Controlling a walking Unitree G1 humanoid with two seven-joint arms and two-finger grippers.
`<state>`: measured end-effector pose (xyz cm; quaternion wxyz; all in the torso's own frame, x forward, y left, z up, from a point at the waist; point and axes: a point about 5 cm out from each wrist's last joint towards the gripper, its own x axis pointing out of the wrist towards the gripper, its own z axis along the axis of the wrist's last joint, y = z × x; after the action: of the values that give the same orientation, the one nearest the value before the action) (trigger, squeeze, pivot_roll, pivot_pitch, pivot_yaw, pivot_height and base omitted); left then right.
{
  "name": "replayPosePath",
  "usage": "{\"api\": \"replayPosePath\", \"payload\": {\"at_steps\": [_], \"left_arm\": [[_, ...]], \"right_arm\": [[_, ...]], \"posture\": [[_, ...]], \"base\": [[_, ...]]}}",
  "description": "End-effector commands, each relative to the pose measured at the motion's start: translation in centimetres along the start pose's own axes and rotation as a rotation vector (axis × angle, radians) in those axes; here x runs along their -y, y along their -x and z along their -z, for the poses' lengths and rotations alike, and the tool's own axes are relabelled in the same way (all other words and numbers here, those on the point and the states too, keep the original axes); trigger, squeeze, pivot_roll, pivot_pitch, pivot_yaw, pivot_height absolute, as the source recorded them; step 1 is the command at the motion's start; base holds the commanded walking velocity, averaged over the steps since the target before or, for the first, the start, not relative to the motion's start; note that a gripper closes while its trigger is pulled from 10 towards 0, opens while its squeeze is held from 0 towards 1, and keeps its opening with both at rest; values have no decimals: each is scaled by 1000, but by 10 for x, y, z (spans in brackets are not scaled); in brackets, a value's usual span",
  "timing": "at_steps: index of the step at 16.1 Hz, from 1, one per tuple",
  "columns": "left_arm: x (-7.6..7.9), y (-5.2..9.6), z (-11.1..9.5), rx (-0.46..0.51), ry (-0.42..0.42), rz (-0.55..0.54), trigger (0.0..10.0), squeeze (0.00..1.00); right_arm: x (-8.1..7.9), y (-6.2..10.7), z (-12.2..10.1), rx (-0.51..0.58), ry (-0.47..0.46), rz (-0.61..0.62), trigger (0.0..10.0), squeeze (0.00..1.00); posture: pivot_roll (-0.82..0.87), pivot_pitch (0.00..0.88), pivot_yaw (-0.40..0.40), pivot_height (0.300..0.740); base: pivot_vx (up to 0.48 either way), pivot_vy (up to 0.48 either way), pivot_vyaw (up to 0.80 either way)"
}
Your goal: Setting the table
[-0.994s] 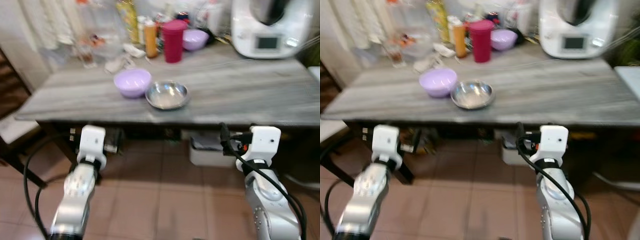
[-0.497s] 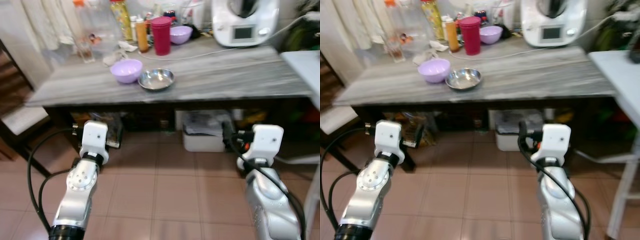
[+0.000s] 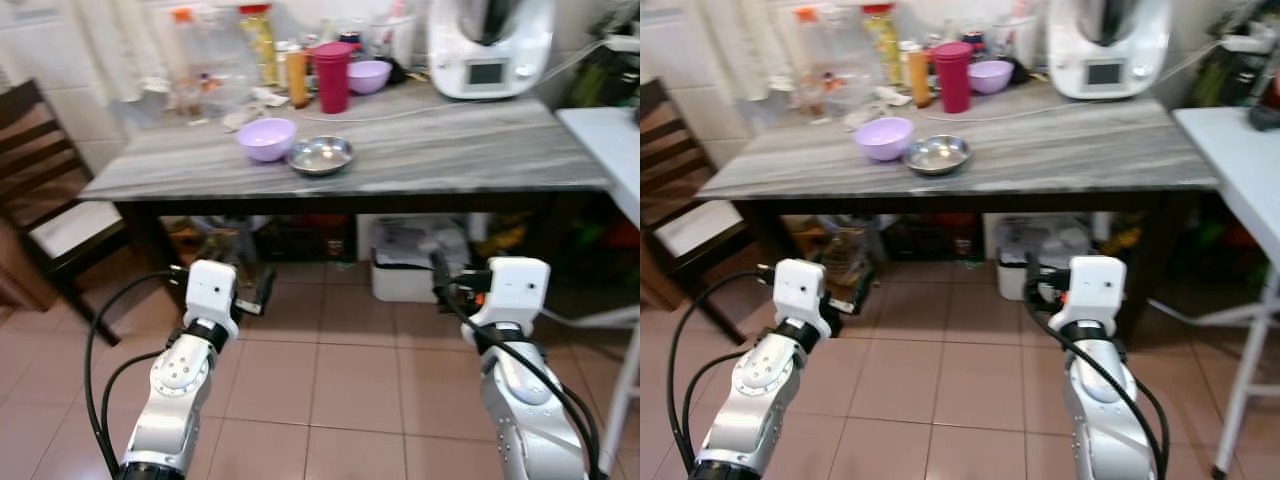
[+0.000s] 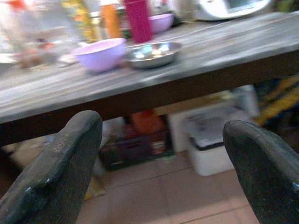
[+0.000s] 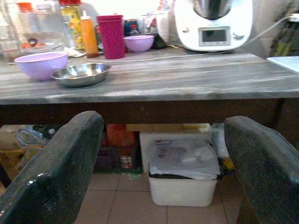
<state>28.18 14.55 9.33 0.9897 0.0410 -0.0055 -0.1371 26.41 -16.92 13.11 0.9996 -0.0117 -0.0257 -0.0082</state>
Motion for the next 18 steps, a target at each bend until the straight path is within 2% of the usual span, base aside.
{"api": "replayPosePath", "payload": {"at_steps": [1, 4, 18], "left_arm": [[0, -1, -3, 8, 11, 23, 10000, 0], [-1, -3, -5, 17, 12, 32, 10000, 0], [7, -6, -8, 27, 37, 55, 10000, 0]], "right_arm": [[0, 0, 0, -6, 0, 0, 10000, 0], [0, 0, 0, -4, 0, 0, 10000, 0], [0, -1, -2, 3, 9, 0, 10000, 0]], "posture": [[-299, 6, 102, 740], [-300, 11, 104, 740], [-302, 20, 104, 740]], "base": [[0, 0, -769], [0, -416, -694], [0, -480, 0]]}}
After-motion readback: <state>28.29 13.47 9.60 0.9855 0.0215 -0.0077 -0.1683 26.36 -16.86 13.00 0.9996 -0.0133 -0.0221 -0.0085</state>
